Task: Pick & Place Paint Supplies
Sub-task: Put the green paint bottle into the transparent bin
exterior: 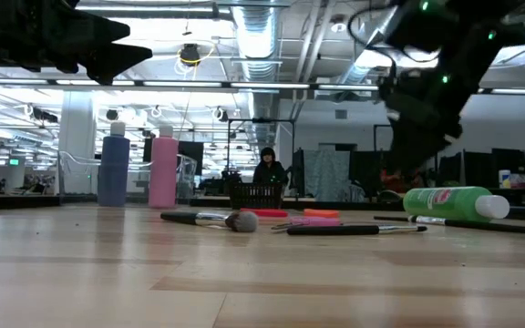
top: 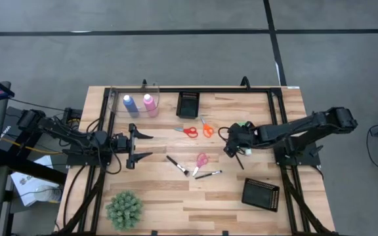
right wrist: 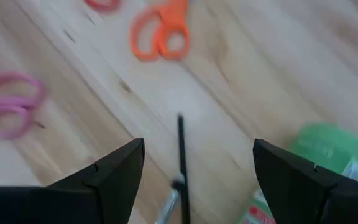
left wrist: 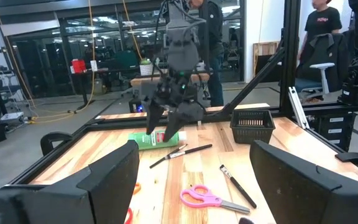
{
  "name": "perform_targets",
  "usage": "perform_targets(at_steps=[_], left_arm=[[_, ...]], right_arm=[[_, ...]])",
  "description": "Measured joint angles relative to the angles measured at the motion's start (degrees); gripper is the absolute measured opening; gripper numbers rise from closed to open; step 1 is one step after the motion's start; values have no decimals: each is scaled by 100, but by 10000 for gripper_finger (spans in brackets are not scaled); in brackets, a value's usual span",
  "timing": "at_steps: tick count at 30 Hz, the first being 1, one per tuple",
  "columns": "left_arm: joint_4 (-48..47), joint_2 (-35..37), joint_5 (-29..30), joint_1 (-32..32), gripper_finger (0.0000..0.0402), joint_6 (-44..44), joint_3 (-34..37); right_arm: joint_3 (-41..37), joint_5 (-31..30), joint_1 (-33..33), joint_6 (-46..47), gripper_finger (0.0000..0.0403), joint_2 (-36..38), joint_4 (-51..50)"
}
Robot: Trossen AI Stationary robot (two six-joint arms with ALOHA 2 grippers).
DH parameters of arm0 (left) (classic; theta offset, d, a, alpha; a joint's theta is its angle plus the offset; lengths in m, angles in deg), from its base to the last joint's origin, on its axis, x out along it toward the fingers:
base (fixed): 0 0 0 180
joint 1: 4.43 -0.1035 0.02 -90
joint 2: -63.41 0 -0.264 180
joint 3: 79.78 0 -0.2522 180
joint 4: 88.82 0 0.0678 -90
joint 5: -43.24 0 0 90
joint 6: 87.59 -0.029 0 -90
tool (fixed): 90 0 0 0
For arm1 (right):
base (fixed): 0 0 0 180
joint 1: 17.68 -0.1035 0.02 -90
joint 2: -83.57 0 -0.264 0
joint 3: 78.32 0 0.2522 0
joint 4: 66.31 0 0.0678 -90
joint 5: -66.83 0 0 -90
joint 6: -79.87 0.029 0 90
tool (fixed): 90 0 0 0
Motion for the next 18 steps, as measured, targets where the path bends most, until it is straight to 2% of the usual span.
perform_targets(at_steps=[11, 18], left_arm=[[-62, 0, 2, 0, 298, 0, 0], [-133, 0, 2, 0, 298, 52, 0]], right_arm=[[444, -121, 230, 618, 285, -207, -1140], [827, 19, 316, 565, 286, -207, -2099]])
